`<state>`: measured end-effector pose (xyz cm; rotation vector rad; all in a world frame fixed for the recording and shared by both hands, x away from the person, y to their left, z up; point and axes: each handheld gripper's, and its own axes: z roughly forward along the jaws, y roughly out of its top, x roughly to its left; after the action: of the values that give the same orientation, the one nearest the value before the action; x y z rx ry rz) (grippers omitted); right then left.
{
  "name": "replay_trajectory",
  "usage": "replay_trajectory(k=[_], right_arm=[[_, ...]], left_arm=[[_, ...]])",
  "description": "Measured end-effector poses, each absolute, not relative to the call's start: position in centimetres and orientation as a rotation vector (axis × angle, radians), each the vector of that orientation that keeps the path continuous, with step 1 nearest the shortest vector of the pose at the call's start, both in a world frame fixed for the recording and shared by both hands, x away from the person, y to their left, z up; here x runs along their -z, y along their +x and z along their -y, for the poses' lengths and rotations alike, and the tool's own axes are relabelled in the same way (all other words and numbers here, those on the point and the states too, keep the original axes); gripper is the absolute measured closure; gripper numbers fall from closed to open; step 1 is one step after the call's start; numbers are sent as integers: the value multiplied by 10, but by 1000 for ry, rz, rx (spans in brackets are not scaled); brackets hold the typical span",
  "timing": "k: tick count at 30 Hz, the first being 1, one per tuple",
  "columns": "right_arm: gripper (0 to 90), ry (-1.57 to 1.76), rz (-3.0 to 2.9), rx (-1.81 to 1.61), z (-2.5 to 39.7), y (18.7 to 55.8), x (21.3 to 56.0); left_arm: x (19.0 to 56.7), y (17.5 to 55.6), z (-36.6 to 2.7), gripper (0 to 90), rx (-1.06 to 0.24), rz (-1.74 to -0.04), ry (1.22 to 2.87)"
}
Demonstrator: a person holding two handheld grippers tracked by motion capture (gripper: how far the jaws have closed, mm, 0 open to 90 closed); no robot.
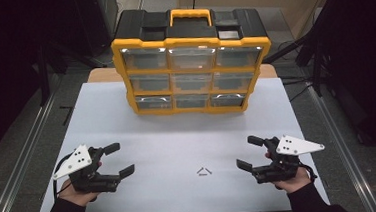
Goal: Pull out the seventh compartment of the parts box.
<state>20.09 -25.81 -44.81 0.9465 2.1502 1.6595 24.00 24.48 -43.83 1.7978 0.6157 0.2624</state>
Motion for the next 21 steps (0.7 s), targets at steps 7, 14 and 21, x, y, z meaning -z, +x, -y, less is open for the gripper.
replay_trajectory(k=[7, 14, 21], right_arm=[[137, 906, -2147, -1656, 256, 203, 453], [138, 913, -2140, -1668, 255, 205, 457], [137, 938, -2121, -1721, 255, 206, 457]], left_arm=[[443, 241, -246, 132, -257, -614, 1784], [444, 243, -249, 131, -239, -635, 1781], [443, 243, -249, 130, -230, -638, 1770]])
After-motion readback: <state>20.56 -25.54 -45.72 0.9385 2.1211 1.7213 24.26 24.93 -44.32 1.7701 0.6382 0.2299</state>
